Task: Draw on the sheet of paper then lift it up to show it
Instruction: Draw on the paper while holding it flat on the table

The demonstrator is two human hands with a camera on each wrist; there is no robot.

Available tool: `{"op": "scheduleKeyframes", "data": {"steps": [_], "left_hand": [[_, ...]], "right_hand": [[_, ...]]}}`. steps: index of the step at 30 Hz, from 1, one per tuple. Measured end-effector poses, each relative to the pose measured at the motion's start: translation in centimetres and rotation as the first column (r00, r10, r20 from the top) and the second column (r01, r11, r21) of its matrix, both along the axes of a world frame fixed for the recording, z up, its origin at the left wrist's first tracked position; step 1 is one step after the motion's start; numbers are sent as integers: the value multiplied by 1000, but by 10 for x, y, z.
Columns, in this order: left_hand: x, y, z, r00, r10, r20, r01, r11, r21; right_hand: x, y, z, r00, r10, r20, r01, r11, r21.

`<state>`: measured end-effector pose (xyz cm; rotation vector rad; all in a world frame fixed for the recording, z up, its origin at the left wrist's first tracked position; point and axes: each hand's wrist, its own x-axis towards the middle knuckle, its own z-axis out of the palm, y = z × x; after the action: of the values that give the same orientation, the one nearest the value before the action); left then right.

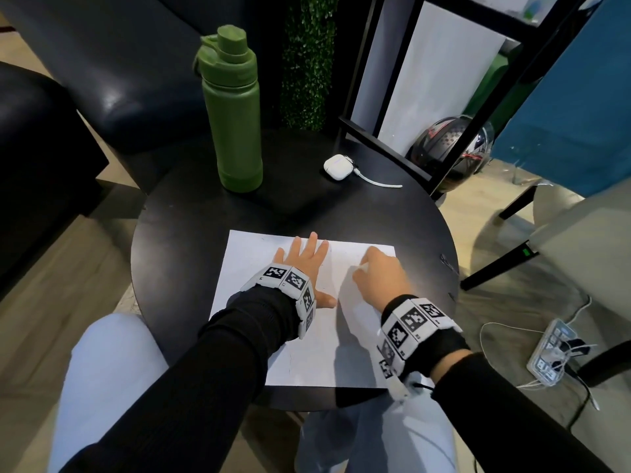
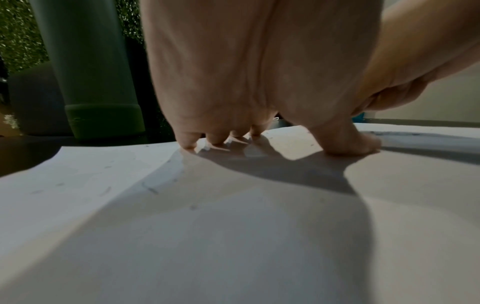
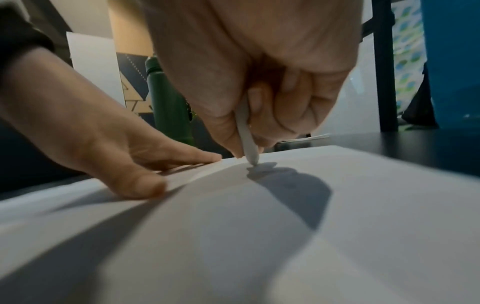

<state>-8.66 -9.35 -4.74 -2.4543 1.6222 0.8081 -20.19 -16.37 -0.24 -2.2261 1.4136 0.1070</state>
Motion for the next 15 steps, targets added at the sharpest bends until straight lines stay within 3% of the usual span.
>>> {"op": "scheduleKeyframes", "data": {"steps": [5, 11, 15], "left_hand": [[-2, -5, -3, 999, 53, -4, -54, 998, -38], [-3, 0, -2, 1000, 13, 4, -13, 1000, -20], [0, -4, -4, 999, 46, -5, -47, 998, -39]], "right_hand": [[24, 25, -12, 972, 157, 175, -177, 978, 106], [9, -4, -9, 998, 5, 64, -6, 1000, 27], [27, 19, -12, 981, 85, 174, -101, 991, 84]]}}
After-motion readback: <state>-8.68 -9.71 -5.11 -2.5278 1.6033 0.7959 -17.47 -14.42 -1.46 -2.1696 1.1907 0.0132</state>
